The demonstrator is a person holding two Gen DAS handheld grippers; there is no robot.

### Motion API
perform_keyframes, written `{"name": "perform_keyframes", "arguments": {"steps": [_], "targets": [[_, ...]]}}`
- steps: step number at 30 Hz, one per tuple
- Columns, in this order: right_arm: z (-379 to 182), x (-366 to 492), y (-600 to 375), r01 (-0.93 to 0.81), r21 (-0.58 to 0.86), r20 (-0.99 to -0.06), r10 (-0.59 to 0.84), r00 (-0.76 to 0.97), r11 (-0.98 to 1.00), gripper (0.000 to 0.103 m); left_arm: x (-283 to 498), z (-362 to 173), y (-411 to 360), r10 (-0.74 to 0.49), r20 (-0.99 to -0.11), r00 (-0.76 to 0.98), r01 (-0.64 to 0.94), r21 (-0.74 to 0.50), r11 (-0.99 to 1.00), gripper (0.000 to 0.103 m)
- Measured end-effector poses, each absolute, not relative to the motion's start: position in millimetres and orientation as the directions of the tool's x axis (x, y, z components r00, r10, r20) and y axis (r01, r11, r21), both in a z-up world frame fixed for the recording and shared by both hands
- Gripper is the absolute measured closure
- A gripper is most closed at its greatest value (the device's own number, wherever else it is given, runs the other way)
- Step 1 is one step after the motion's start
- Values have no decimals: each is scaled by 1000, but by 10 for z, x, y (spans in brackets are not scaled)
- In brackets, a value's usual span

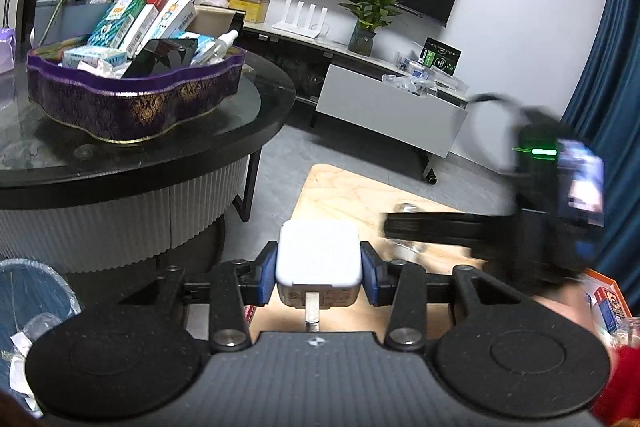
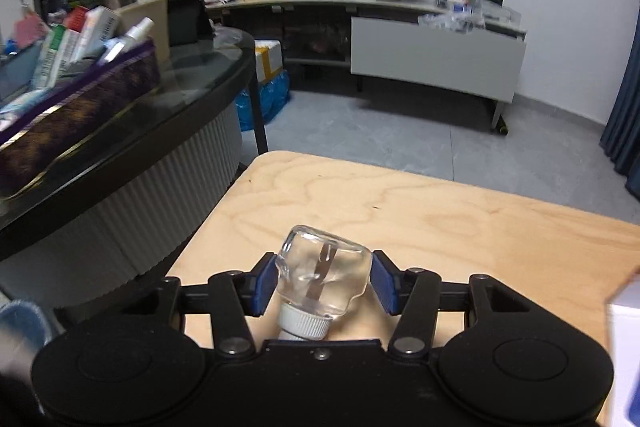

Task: Organize rigid objects
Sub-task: 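Carry the white charger and glass bottle over the white box with both tools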

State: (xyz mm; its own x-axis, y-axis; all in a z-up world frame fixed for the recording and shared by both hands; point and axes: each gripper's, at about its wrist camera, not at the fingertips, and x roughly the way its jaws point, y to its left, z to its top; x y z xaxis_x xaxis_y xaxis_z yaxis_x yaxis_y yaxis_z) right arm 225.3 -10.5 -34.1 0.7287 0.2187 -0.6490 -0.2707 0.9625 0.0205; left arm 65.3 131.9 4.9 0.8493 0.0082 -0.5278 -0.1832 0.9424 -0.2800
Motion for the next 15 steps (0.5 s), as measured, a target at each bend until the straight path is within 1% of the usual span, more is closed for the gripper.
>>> {"name": "perform_keyframes", "arguments": {"steps": [3, 7, 10, 13, 15], "targets": [[-142, 1914, -370, -251, 46, -623, 224, 750, 967, 41, 643, 24, 1320, -28, -530, 847, -167, -317, 934, 60], [124, 1412, -668, -241, 17, -590, 205, 781, 970, 41, 597, 36, 1222, -74, -517, 853, -109, -314, 943, 60], [298, 1023, -928, -217, 14, -560, 187, 807, 976, 41, 548, 39, 1069, -92, -525, 846, -66, -274, 959, 60], [410, 661, -1203, -179, 4, -544, 152, 825, 984, 41, 473, 81, 893, -159, -533, 831, -11, -301, 953, 60], [466, 441, -1404, -140, 0, -533, 118, 838, 990, 41, 398, 154, 718, -183, -524, 832, 29, -288, 957, 60]]}}
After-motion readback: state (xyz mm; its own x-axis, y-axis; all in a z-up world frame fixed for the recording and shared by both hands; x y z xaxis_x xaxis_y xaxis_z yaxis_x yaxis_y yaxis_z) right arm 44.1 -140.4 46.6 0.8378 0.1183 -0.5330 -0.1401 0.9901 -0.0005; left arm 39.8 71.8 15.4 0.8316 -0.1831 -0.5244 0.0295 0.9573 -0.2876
